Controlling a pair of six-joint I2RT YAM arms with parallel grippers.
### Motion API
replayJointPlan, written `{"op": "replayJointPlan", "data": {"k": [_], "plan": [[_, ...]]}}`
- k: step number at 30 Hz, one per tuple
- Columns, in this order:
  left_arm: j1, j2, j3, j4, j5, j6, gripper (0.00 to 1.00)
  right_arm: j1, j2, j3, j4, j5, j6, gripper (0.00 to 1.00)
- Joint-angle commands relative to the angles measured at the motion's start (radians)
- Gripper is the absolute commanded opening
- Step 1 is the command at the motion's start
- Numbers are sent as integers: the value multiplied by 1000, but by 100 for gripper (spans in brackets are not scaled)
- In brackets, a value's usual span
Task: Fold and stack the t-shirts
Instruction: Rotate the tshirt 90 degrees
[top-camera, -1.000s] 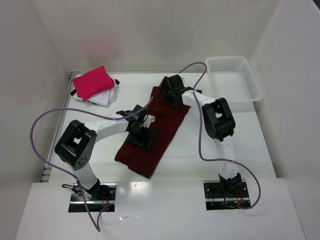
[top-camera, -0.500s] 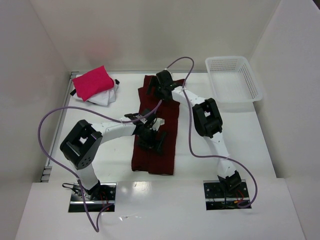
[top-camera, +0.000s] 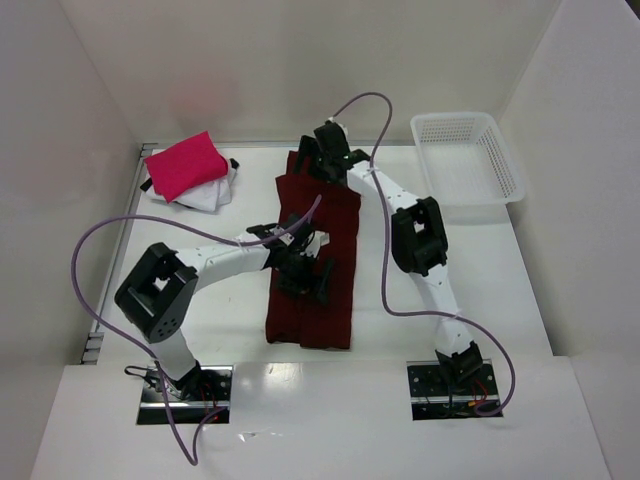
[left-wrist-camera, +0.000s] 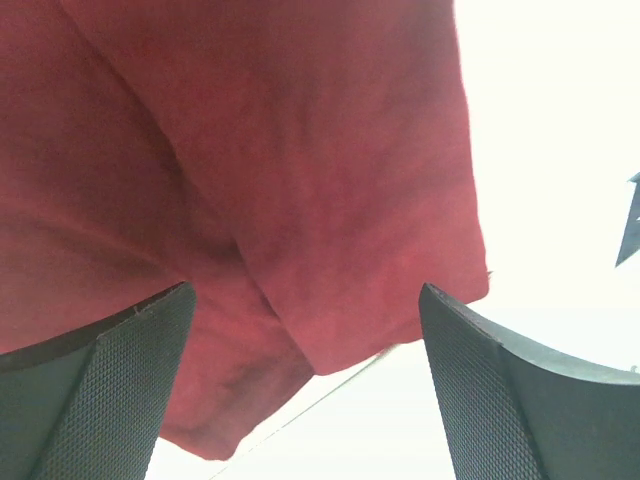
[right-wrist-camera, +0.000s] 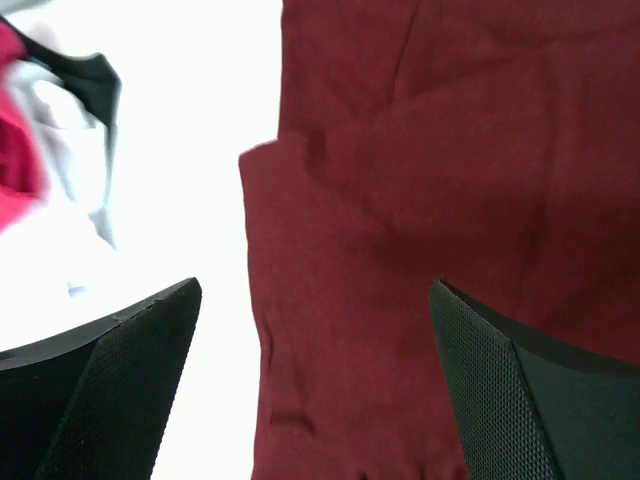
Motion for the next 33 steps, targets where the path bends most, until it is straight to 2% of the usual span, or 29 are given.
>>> {"op": "replayJointPlan", "data": {"k": [1, 4, 8, 13, 16, 19, 21, 28, 33], "plan": [[-12, -123, 114, -52, -55, 24, 100, -41, -212, -7, 3, 24, -53, 100], [-15, -220, 146, -77, -118, 29, 100, -69, -366, -136, 47, 24, -78, 100], [-15, -371, 78, -71, -181, -15, 100, -101, -569, -359, 60, -8, -83, 100], [-3, -540, -63, -57, -197, -96, 100, -101, -873, -849, 192, -22, -45, 100], [-3, -616, -167, -42, -191, -131, 100, -101, -945, -1010, 243, -28, -27, 100], [-3, -644, -235, -17, -169, -150, 100, -101, -918, -1012, 242, -38, -40, 100], [-11, -628, -255, 3, -148, -155, 100, -101, -842, -959, 225, -52, -62, 100], [-34, -448, -210, 22, -138, -117, 100, -66, -513, -685, 171, -43, -114, 100], [-67, -316, -160, 62, -112, -108, 100, -66, -340, -522, 145, -43, -129, 100]]}}
